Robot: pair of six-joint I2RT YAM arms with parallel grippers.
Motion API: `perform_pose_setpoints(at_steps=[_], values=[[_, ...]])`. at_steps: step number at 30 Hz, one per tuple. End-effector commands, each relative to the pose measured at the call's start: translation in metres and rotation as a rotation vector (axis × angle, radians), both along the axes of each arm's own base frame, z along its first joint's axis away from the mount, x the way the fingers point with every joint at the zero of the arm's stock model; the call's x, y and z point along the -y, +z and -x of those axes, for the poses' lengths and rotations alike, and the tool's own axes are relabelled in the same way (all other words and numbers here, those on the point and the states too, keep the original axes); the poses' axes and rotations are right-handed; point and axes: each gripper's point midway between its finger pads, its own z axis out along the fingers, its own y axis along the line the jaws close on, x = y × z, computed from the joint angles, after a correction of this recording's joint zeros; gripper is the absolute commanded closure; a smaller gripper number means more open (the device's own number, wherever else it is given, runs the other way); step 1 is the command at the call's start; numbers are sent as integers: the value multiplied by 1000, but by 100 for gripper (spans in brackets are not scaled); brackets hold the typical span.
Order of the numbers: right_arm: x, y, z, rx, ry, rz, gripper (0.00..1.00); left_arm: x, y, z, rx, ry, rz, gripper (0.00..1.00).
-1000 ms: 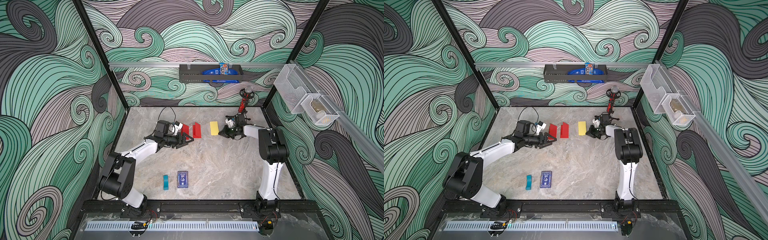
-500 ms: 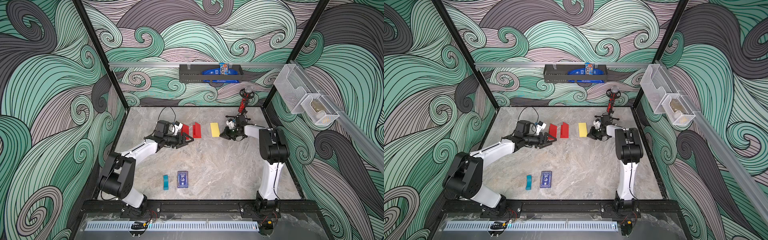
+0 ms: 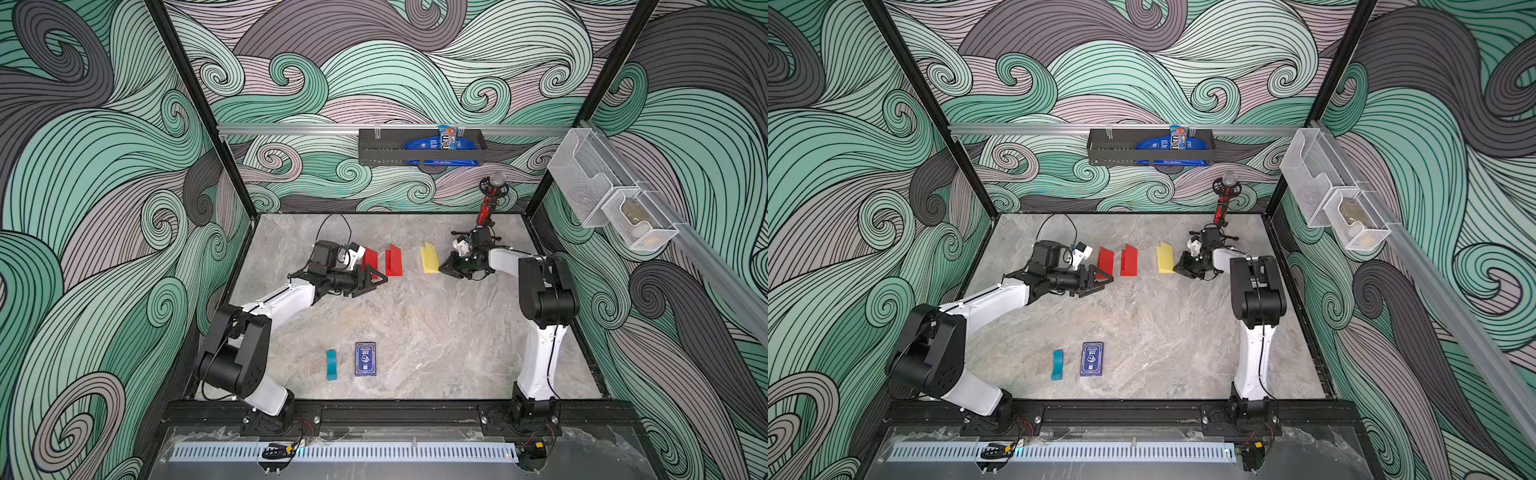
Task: Fold the square paper along the opposite sides
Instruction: Place the paper at the center of the board, then reset both arms
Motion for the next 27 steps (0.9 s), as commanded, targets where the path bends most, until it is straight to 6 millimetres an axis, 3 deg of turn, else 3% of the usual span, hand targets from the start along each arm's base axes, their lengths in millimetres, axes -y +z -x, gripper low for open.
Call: perform_pose_setpoints(at_steps=[1,11,14,17,20,21,23,25,27], values=[[2,17,-5,32,-6,12,77,-3,9,-4,36,3,-5,31],[-15,56,7,91,14,-5,71,-10,16,-10,86,28,-69,30],[-21,84,21,161,24,39,68,-21,27,-18,160,83,-151,18],[-19,117,45,305,28,168,61,-47,48,-26,301,224,-275,1],[-15,156,73,540,44,251,48,-97,64,-36,398,527,-396,1],[-11,168,82,627,43,257,35,-115,62,-34,411,639,-413,1],[5,189,94,773,-14,280,7,-143,61,-28,537,757,-472,1],[29,203,103,916,-135,342,4,-171,57,-21,609,893,-538,1],[62,228,118,1133,-315,416,0,-178,50,-27,690,853,-683,1]])
